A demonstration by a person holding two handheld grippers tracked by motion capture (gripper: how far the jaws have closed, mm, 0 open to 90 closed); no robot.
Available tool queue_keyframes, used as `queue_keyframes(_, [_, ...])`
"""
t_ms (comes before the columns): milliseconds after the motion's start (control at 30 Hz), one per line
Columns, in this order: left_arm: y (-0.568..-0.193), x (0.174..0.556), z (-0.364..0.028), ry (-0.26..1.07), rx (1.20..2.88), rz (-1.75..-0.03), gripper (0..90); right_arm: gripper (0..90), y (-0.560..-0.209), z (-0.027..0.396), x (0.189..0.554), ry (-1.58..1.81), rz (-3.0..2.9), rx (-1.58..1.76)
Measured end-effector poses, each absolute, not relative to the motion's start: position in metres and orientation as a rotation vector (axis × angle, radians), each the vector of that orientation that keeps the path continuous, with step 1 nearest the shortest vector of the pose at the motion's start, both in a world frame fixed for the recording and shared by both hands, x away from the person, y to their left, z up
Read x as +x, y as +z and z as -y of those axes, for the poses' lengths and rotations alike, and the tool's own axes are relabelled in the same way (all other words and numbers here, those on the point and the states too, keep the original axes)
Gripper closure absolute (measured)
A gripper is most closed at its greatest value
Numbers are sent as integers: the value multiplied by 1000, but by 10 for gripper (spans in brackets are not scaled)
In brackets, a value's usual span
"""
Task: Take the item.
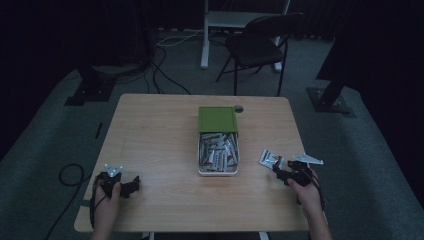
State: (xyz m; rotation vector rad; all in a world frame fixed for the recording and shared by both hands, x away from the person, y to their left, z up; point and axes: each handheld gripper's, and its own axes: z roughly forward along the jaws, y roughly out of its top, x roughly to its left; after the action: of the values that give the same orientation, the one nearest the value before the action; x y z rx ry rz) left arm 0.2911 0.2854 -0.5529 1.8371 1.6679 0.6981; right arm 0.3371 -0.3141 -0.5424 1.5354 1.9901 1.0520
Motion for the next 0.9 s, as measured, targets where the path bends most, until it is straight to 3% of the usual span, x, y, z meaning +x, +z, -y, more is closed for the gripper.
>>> queue_keyframes(400, [-553, 291, -285, 697, 1838, -1668, 96, 200, -543, 298, 328, 1133, -2083, 1454])
queue_keyframes(900, [-553, 291, -285, 697, 1839, -1668, 96, 204, -544, 270, 323, 1198, -2260, 1223])
